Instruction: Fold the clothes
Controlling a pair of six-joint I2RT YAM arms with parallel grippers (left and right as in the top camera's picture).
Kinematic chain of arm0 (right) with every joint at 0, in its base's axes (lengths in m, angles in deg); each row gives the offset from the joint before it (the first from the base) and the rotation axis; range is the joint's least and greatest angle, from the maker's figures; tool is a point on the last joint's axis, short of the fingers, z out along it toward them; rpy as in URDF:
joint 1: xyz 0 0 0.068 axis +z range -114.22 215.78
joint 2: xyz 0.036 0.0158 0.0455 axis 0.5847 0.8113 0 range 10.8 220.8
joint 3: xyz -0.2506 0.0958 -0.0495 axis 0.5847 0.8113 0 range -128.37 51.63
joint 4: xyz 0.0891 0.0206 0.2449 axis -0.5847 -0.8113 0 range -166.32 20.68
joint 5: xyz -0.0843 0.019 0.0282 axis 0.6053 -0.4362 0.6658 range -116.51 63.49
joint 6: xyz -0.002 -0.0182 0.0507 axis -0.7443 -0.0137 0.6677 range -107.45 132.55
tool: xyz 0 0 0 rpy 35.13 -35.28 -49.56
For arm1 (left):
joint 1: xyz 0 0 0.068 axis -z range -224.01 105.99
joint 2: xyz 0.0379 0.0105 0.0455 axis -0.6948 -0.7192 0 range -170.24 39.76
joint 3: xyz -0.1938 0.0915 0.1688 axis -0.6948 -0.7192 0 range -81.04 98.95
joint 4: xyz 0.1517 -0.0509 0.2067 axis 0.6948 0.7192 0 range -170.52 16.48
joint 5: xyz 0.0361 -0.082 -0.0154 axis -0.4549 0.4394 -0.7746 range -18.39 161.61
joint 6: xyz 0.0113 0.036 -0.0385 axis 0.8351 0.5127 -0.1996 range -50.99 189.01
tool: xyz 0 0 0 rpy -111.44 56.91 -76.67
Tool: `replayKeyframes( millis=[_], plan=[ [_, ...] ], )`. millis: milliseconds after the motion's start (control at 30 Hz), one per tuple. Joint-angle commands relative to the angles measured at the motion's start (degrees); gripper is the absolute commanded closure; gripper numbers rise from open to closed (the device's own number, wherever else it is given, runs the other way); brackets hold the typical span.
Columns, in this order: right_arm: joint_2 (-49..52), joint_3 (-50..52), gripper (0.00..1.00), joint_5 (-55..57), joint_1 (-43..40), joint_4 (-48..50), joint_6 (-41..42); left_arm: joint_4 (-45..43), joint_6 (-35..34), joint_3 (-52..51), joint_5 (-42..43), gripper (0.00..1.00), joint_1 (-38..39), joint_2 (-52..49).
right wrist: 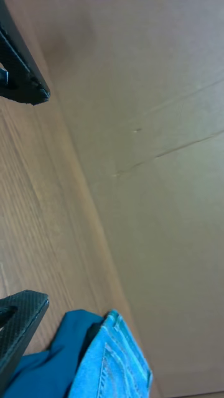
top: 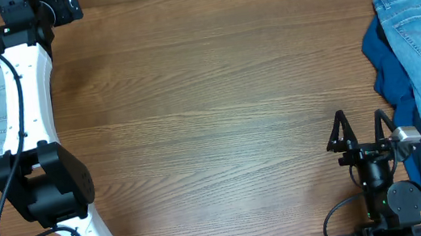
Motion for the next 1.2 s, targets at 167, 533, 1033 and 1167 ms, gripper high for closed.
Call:
replayKeyframes(
  millis=[167,533,1033,1167],
  plan=[
    [-0.63,0.59,0.00,-0.50,-0.35,-4.81,-5.31,-0.22,-0.17,0.57,0.22,0.00,0.20,0.04],
    [-0.61,0.59,0.00,-0.50,-0.35,-4.83,-5.31,-0.20,-0.17,0.57,0.22,0.00,0.20,0.04],
    [-0.61,0.59,0.00,-0.50,-0.35,-4.81,-5.31,25.07,-0.17,0.57,0.22,0.00,12.33,21.59],
    [-0.61,0.59,0.00,-0.50,-0.35,-4.81,-5.33,25.29,2.86,0.57,-4.66,0.00,19.28,33.53]
  ],
)
